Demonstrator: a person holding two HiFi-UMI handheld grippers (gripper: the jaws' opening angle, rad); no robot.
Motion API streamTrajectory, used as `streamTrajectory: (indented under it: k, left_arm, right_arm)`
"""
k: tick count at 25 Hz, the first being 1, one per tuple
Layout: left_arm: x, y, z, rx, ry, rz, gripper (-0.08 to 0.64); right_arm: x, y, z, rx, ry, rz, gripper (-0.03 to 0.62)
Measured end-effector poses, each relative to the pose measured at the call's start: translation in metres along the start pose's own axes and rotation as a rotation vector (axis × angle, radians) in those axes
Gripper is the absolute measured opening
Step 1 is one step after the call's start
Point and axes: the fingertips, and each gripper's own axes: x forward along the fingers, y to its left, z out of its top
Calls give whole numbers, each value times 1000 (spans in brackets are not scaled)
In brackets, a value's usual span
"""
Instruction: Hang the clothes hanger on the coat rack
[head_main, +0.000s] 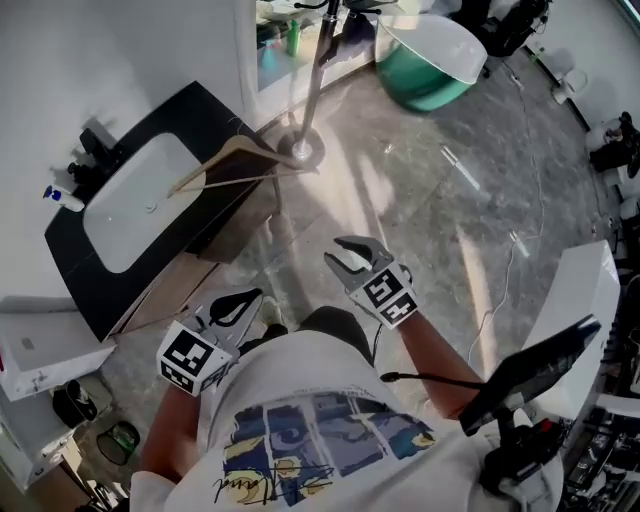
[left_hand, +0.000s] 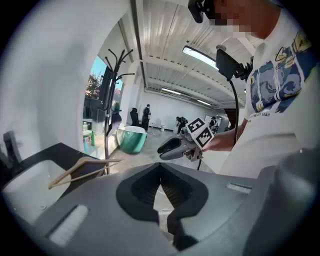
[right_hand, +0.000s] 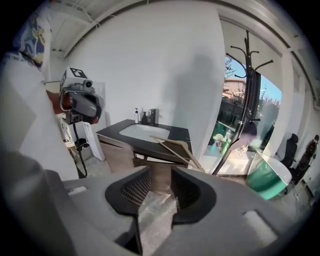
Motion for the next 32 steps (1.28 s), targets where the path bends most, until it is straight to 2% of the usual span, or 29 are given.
streamTrajectory:
  k: [2, 8, 15, 18, 22, 24, 25, 27, 29, 32]
  left_arm:
    - [-9, 29, 2, -20, -6, 40, 3]
    - [-20, 77, 9, -70, -25, 159, 3]
    - [-4, 117, 22, -167, -19, 288, 3]
    - [10, 130, 32, -200, -16, 322, 3]
    - [29, 142, 41, -231, -11, 347, 3]
    - [35, 147, 43, -245, -9, 359, 3]
    - [37, 150, 44, -250, -5, 365, 3]
    - [43, 156, 45, -254, 2, 372, 3]
    - [49, 161, 48, -251, 8, 376, 3]
    - [56, 168, 53, -241, 9, 377, 3]
  right_arm:
    - [33, -21, 11, -24, 33, -13, 120]
    - [132, -94, 16, -91, 124, 0, 131]
    - [248, -160, -7, -125, 303, 86, 183]
    - [283, -169, -21, -111, 359, 148, 186]
    - [308, -170, -49, -14, 453, 241, 204]
    - [316, -169, -56, 21, 467, 282, 204]
    - [319, -164, -55, 31, 465, 315, 190]
    - [322, -154, -55, 55, 469, 391, 94]
    - [322, -150, -56, 78, 478, 429, 78]
    - [314, -151, -51, 108, 458, 438, 72]
